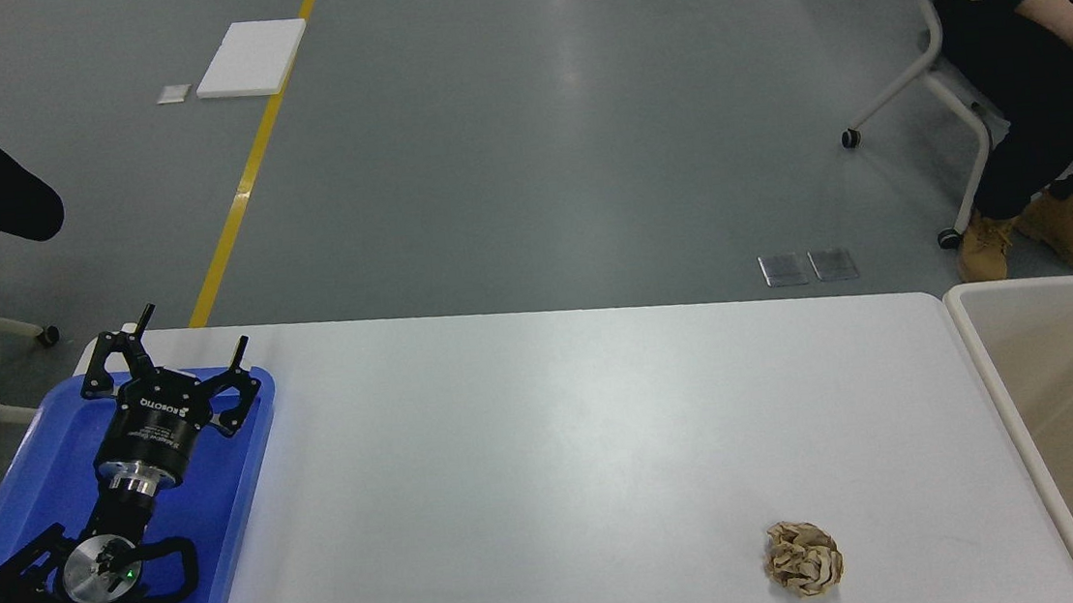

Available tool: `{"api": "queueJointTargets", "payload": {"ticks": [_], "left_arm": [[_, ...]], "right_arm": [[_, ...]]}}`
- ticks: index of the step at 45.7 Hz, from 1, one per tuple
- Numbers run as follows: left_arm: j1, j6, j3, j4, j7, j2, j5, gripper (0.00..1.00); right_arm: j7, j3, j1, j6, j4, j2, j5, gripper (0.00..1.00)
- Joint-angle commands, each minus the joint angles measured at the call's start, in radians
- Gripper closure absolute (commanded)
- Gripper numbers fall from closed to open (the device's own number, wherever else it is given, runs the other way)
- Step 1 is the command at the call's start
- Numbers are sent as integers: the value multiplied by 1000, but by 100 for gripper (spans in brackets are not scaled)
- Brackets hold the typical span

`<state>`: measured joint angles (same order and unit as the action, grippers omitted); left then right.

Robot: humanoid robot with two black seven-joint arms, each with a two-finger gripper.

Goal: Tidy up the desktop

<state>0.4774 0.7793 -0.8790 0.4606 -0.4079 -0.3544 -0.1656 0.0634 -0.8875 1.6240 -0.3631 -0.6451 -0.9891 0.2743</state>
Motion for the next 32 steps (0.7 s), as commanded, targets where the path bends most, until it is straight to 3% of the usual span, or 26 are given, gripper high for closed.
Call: {"api": "queueJointTargets", "payload": {"ticks": [1, 19, 32], "left_arm": [[0, 0, 0, 0, 0, 0, 0, 1], [0, 0, 0, 0, 0, 0, 0, 1], [0, 0, 0, 0, 0, -1, 0, 1]], "right_arm": [[-1, -171, 207, -20, -25, 110, 6, 0], [-2, -229, 387, -86, -143, 312, 8, 0], [-2, -225, 530, -126, -389, 452, 8, 0]]}}
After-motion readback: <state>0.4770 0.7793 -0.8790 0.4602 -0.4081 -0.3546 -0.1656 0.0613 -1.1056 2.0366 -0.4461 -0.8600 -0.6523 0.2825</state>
